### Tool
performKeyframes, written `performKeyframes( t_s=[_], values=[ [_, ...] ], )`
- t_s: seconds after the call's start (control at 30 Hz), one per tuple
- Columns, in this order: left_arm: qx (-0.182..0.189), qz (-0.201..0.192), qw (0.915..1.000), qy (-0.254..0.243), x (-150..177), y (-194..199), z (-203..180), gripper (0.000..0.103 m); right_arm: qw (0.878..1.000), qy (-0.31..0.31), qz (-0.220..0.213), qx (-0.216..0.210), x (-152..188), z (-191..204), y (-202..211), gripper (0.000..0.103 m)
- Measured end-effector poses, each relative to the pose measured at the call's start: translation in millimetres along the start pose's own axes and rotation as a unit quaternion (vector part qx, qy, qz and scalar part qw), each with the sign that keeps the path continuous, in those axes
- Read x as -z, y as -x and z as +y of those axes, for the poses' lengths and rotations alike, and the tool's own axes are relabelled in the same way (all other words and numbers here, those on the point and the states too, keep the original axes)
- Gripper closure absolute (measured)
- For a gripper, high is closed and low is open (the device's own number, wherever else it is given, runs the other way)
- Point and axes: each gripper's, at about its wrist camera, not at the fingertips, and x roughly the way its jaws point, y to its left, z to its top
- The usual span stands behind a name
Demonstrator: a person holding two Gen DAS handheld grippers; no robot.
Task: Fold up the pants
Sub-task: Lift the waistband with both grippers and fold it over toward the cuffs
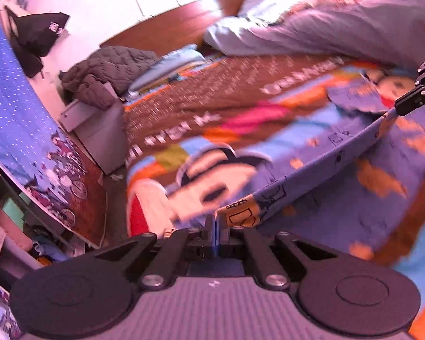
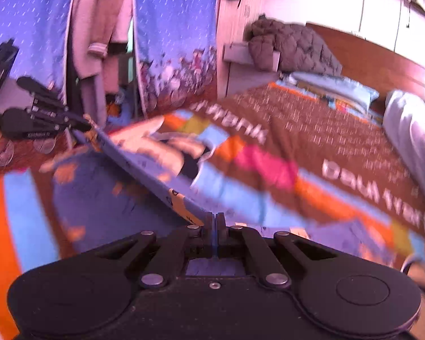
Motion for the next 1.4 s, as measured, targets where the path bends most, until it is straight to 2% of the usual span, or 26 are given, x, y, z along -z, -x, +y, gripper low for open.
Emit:
performKeyframes(
  t_s=[0.13, 0.27, 0.4, 0.43, 0.5, 0.53, 0.6, 0.67, 0.77, 0.83, 0.87, 0.93, 0.97, 1.0, 1.03, 1.1, 1.2, 1.27, 1.4],
  values=[
    [-0.007, 0.011, 0.9996, -0.024, 22, 5, -26, 0.103, 1.0, -0.015, 0.021, 0.006, 39, 27, -5, 0.103],
    [-0.018, 0.008, 0.9993, -0.033, 30, 10, -29, 0.103, 0.999, -0.034, 0.015, 0.012, 58, 45, -2, 0.103],
    [-0.018, 0.016, 0.9989, -0.039, 32, 7, -32, 0.103, 0.999, 0.014, 0.023, 0.017, 59, 54, -6, 0.101],
    [-0.018, 0.016, 0.9989, -0.04, 32, 6, -33, 0.103, 0.999, 0.033, 0.024, 0.025, 57, 55, -8, 0.096],
    [-0.019, 0.019, 0.9988, -0.042, 31, 4, -33, 0.103, 0.996, 0.078, 0.017, 0.033, 55, 57, -9, 0.077],
    [-0.019, 0.02, 0.9988, -0.041, 32, 3, -33, 0.103, 0.994, 0.099, 0.012, 0.031, 54, 58, -10, 0.072],
    [-0.019, 0.025, 0.9989, -0.036, 32, 1, -34, 0.103, 0.989, 0.145, 0.006, 0.012, 49, 58, -12, 0.052],
    [-0.018, 0.026, 0.999, -0.032, 32, 2, -36, 0.103, 0.983, 0.18, 0.007, -0.022, 42, 55, -15, 0.047],
    [-0.021, 0.025, 0.9988, -0.038, 33, 1, -39, 0.103, 0.972, 0.232, 0.008, -0.035, 30, 54, -23, 0.047],
    [-0.021, 0.029, 0.9987, -0.037, 34, -1, -40, 0.103, 0.962, 0.267, 0.024, -0.052, 21, 53, -33, 0.046],
    [-0.02, 0.032, 0.9986, -0.036, 35, -2, -40, 0.103, 0.956, 0.281, 0.046, -0.068, 18, 52, -41, 0.047],
    [-0.017, 0.033, 0.9987, -0.035, 35, -2, -39, 0.103, 0.945, 0.299, 0.086, -0.106, 13, 50, -53, 0.058],
    [-0.014, 0.031, 0.9988, -0.034, 36, -2, -38, 0.103, 0.937, 0.31, 0.105, -0.124, 12, 49, -56, 0.074],
    [-0.01, 0.03, 0.9989, -0.033, 36, -1, -37, 0.103, 0.931, 0.326, 0.111, -0.125, 12, 50, -57, 0.094],
    [-0.007, 0.031, 0.999, -0.032, 36, -1, -36, 0.103, 0.925, 0.345, 0.109, -0.118, 13, 52, -55, 0.102],
    [-0.003, 0.033, 0.9989, -0.032, 35, -2, -34, 0.103, 0.923, 0.356, 0.1, -0.11, 14, 52, -49, 0.102],
    [0.008, 0.034, 0.9985, -0.042, 37, 1, -33, 0.103, 0.935, 0.328, 0.079, -0.105, 15, 51, -34, 0.102],
    [0.014, 0.04, 0.9981, -0.045, 38, 0, -31, 0.103, 0.937, 0.325, 0.075, -0.104, 22, 53, -27, 0.102],
    [0.052, 0.075, 0.9954, -0.028, 39, -12, -32, 0.103, 0.937, 0.316, 0.104, -0.106, 47, 64, -34, 0.102]
  ],
)
